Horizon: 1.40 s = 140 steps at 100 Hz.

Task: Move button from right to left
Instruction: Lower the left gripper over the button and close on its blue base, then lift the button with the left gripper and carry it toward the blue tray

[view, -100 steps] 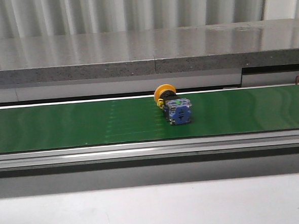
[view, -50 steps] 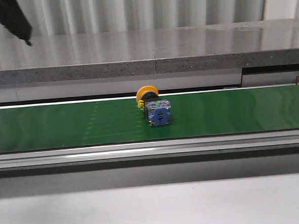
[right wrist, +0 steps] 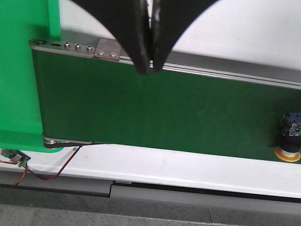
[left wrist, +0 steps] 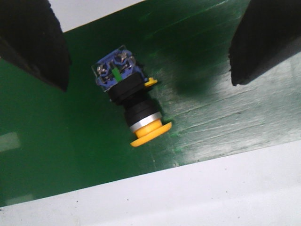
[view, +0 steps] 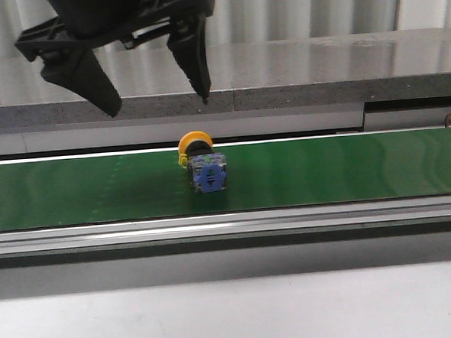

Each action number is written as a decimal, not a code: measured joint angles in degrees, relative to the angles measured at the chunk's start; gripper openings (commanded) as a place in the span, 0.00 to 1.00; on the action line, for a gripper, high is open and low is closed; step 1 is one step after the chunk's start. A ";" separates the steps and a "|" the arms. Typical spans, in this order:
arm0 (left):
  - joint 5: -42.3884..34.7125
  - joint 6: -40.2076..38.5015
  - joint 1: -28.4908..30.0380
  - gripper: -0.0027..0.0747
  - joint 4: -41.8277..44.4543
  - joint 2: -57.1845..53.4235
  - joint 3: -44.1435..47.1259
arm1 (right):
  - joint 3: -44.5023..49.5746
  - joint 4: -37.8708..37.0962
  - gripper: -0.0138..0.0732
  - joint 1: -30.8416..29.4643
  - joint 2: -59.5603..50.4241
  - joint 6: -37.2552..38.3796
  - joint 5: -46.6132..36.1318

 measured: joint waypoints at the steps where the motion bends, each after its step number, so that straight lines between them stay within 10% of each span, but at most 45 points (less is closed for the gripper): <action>1: 0.00 0.00 0.02 0.89 0.10 0.44 -0.29 | 0.00 0.00 0.08 0.00 0.00 0.00 0.00; 53: 3.47 -0.11 -0.85 0.66 2.70 9.84 -2.51 | 0.00 0.00 0.08 0.00 0.00 0.00 0.00; 84: 5.47 -0.21 -0.85 0.01 4.30 11.01 -2.51 | 0.00 0.00 0.08 0.00 0.00 0.00 0.00; 140: 12.06 -4.74 2.74 0.01 22.01 -7.19 0.34 | 0.00 0.00 0.08 0.00 0.00 0.00 0.00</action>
